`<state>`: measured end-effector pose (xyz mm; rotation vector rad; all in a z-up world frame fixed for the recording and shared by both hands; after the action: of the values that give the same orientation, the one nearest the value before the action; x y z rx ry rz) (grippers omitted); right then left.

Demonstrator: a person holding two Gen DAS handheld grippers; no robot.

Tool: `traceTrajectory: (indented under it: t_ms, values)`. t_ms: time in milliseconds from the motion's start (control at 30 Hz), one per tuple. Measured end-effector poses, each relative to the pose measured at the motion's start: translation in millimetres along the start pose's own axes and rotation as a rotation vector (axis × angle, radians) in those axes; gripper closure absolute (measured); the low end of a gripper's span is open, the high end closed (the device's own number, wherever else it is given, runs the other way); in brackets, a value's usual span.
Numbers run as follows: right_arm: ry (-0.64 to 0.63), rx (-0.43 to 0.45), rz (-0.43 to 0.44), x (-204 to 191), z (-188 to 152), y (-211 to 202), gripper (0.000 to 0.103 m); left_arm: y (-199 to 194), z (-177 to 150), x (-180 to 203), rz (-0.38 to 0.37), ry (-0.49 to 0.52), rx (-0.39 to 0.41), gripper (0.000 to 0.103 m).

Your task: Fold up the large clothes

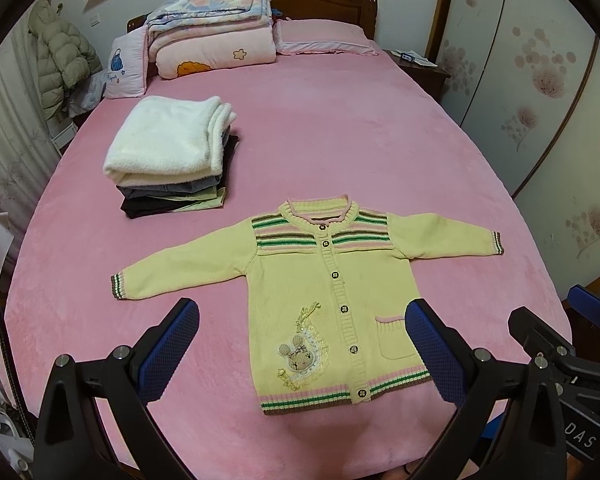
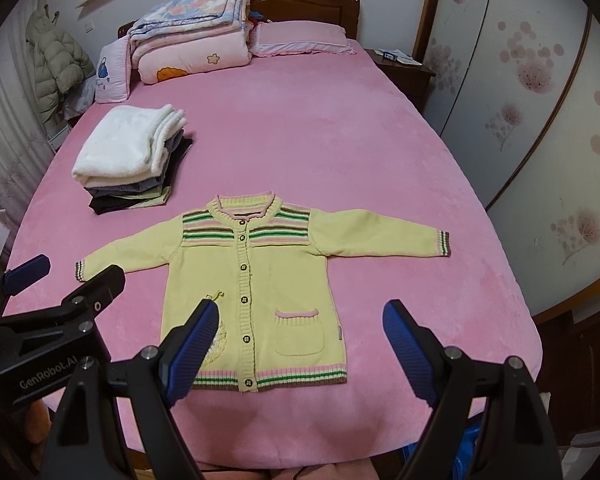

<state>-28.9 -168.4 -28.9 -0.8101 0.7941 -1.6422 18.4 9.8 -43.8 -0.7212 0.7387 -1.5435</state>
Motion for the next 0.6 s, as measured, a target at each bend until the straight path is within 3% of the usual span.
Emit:
traceTrajectory:
  t_ms: [367,600]
  values:
    - [0.013,-0.009,0.010,-1.1,-7.4,0.9,0.018,-2.1,-3.0,-0.3,0.009,-0.008,0.006,0.000]
    - [0.018,0.037,0.021,6.2,0.9,-7.0,0.018,-7.9,-1.2,2.6,0.032,-0.010,0.030,0.000]
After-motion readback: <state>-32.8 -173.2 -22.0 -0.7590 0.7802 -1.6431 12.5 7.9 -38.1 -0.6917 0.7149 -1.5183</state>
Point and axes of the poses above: each gripper's, at about its wrist camera, not at the fingertips, and y roughly the way its jaws point, x to its right, z to its top, the point moved 6 cm from there along y, roughly the way its jaws point, and after that the axes turned 5 degrees about x, right-handed, at the moved point
